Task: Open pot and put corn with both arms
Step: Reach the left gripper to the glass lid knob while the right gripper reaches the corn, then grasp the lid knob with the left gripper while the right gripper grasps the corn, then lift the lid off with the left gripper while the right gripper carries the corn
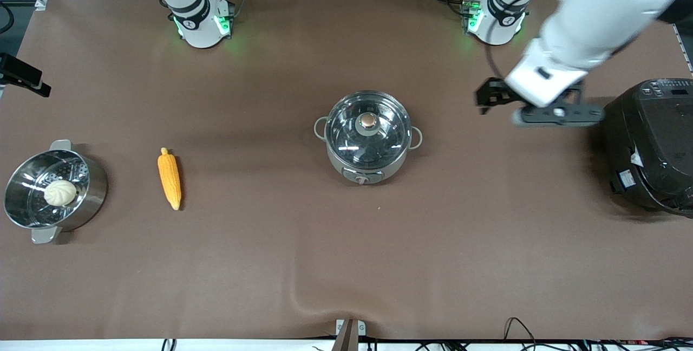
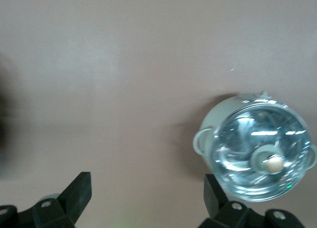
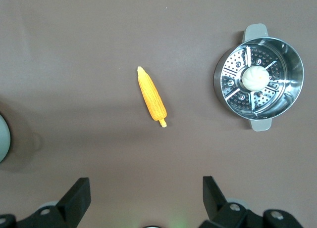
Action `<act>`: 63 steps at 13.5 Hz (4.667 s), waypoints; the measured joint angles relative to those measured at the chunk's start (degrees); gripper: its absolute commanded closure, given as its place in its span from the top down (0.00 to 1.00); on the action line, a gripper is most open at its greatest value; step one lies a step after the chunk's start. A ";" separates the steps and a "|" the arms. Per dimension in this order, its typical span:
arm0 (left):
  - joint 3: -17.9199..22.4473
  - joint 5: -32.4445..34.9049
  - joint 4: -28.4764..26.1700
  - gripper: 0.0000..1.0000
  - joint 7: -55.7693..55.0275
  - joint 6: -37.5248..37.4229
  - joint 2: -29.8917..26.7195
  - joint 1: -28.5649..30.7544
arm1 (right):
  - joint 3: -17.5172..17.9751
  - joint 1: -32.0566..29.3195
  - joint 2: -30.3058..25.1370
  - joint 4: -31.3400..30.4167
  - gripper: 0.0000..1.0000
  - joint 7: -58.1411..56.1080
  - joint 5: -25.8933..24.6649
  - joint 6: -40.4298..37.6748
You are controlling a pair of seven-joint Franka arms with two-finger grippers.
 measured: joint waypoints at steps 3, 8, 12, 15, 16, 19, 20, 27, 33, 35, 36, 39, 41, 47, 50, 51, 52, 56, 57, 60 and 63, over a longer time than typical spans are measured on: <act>-0.07 0.00 4.91 1.00 -9.16 1.61 4.91 -4.44 | 0.37 1.19 0.26 -4.04 1.00 0.03 0.05 5.44; -0.10 0.00 7.92 1.00 -14.29 3.28 8.38 -7.20 | 0.71 4.06 3.56 -17.34 1.00 -0.04 0.10 23.84; -0.03 -0.02 7.95 1.00 -14.79 3.27 8.71 -7.93 | 0.54 4.48 8.22 -26.59 1.00 -4.81 0.00 37.87; -0.05 -0.03 7.94 1.00 -19.82 3.53 10.02 -10.75 | 0.48 4.46 10.69 -34.56 1.00 -9.56 -0.05 48.90; -0.07 -0.03 7.93 1.00 -21.35 4.14 10.70 -11.64 | 0.34 4.37 11.12 -37.81 1.00 -12.11 -0.05 52.67; -0.06 -0.03 7.95 1.00 -26.21 5.25 12.89 -14.76 | 0.10 3.85 13.11 -45.01 1.00 -17.41 -0.07 60.21; -0.04 -0.03 7.95 1.00 -27.68 5.37 13.59 -15.95 | 0.07 3.76 14.24 -46.06 1.00 -19.13 -0.07 62.16; 0.22 3.28 7.62 1.00 -29.76 5.81 20.71 -22.42 | 0.13 1.30 20.79 -47.62 1.00 -25.75 0.96 70.90; 0.26 3.77 6.57 0.98 -31.29 8.34 24.39 -22.93 | 1.57 1.55 22.22 -47.50 0.28 -25.76 4.35 72.24; 0.24 3.78 5.39 0.85 -32.16 9.31 24.73 -23.49 | 1.62 1.54 22.20 -47.29 0.09 -25.76 4.82 71.95; 0.24 3.78 4.88 0.77 -32.46 9.44 24.86 -23.85 | 1.70 1.56 22.11 -46.77 0.08 -25.75 5.35 70.96; 0.25 5.33 2.83 0.64 -32.67 9.97 24.88 -24.49 | 1.90 1.74 20.39 -40.66 0.08 -25.68 6.19 59.33; 0.25 5.99 2.02 0.59 -32.68 11.04 24.87 -24.63 | 1.99 1.80 17.96 -33.66 0.08 -24.66 7.35 45.73; 0.29 6.16 1.79 0.00 -32.69 11.84 24.81 -24.61 | 3.18 6.35 15.00 -22.56 0.08 -15.86 8.85 32.65; 0.29 6.16 1.79 0.00 -33.39 11.85 24.77 -24.61 | 3.18 6.80 15.17 -19.95 0.08 -13.86 8.86 29.97; 0.29 6.16 1.84 0.00 -33.84 12.05 24.64 -24.56 | 3.19 6.91 15.18 -18.99 0.08 -13.11 8.87 28.65; 0.31 6.16 1.97 0.00 -34.02 12.10 24.11 -24.39 | 3.21 7.12 15.18 -18.12 0.08 -12.26 8.87 27.60; 0.50 6.16 2.96 0.00 -32.57 8.19 15.60 -21.37 | 3.30 8.91 15.24 -16.86 0.08 -7.80 8.93 26.60; 0.54 6.16 2.99 0.00 -31.17 6.57 12.77 -19.79 | 3.34 9.72 15.26 -16.81 0.08 -6.19 8.99 26.57; 0.76 6.13 2.61 0.00 -24.00 3.09 6.55 -12.91 | 3.49 14.76 15.27 -16.21 0.08 2.39 9.17 26.71; 0.96 5.65 1.65 0.00 -13.95 2.00 5.13 -4.75 | 3.66 23.10 15.51 -13.63 0.08 13.02 9.22 27.11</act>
